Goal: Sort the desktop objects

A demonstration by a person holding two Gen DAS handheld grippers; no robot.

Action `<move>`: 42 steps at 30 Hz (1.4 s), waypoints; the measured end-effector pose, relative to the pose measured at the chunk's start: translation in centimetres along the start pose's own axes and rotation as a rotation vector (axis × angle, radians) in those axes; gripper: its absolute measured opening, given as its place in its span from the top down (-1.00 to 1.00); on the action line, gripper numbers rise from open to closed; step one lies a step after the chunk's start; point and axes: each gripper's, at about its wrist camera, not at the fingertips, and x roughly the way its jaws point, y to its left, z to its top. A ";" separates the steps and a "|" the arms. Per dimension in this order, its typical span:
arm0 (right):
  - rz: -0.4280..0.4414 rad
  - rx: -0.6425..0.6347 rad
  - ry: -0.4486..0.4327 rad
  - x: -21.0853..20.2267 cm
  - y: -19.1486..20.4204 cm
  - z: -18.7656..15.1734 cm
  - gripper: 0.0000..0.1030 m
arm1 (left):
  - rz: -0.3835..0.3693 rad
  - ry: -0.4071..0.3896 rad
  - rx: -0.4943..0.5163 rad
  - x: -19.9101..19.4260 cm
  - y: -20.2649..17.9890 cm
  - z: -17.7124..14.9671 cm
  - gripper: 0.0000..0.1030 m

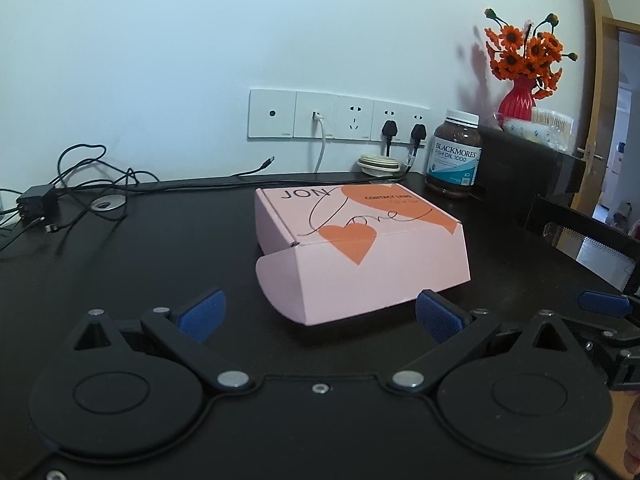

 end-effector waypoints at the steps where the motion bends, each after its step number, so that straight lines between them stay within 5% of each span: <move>1: 0.001 0.003 0.001 -0.2 0.0 0.0 -0.99 | 0.003 0.002 0.003 -0.3 0.0 -0.1 -1.00; 25: -0.094 0.043 0.097 -2.8 1.4 -1.7 -0.99 | 0.172 0.033 -0.049 -5.1 -0.4 -3.4 -1.00; 31: -0.102 0.049 0.126 -2.9 1.7 -1.9 -0.99 | 0.129 0.042 -0.115 -5.6 0.3 -3.9 -1.00; 42: -0.112 0.032 0.144 -3.2 2.3 -2.0 -0.99 | 0.204 0.053 0.029 -6.4 -1.1 -4.6 -1.00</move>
